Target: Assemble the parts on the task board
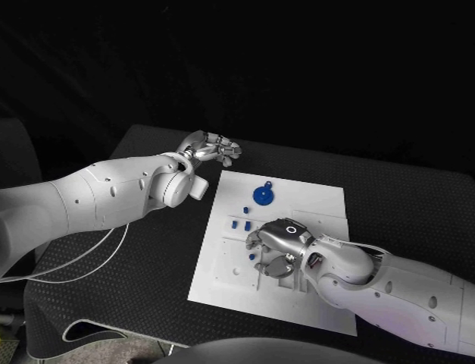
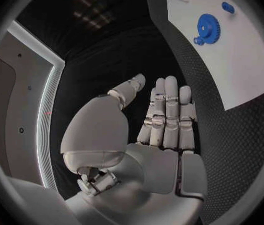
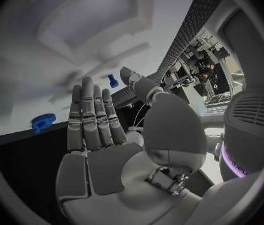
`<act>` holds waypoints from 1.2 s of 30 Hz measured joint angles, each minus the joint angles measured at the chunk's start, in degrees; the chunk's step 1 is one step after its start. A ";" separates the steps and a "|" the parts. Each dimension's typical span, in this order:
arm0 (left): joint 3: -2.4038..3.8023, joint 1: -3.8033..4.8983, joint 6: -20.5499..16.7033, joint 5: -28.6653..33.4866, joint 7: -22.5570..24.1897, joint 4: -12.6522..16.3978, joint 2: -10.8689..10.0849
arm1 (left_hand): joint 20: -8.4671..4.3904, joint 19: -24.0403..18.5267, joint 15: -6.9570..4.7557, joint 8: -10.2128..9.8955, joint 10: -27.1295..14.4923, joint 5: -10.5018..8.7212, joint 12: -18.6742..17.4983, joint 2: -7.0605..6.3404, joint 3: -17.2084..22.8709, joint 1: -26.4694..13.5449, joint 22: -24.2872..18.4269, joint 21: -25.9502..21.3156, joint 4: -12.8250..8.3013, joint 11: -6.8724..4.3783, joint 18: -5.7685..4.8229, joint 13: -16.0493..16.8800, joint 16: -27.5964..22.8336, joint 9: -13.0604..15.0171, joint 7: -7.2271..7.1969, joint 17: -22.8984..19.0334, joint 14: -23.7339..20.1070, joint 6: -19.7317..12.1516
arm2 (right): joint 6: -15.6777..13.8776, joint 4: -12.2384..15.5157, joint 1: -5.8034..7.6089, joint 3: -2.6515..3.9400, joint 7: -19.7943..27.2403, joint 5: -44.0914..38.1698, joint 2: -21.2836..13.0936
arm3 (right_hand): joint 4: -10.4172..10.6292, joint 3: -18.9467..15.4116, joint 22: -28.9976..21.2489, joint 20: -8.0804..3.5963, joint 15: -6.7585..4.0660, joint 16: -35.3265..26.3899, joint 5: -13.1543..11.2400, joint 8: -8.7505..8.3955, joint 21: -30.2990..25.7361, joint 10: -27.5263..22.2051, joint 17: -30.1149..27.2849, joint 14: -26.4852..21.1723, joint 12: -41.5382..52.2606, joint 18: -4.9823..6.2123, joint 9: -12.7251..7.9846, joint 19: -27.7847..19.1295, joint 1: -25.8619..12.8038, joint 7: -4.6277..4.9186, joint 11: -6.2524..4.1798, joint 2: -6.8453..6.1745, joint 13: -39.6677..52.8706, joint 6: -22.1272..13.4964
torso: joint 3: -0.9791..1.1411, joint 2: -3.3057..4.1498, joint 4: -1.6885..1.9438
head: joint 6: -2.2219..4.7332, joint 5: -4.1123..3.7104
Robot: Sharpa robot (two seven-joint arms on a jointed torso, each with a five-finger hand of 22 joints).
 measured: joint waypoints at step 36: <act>-0.01 -0.01 0.24 0.03 0.37 -0.85 -0.32 | 0.00 0.00 0.20 0.00 -0.22 0.00 0.00 0.01 0.00 0.01 0.11 0.00 0.00 0.19 -0.12 -0.04 -0.36 -0.04 0.08 0.24 -0.20 -0.08 | 7.73 6.96 9.10 5.11 -1.31 5.07 -14.82 | 0.93 -8.78 -0.02 0.71 0.19 -1.65 4.82 0.91 -0.47 0.85 0.84 -0.81 1.01 0.00 -0.02 -1.35 -2.86 -3.65 0.00 0.15 -2.42 -1.41 | 0.00 0.00 -0.06 | 2.86 -4.22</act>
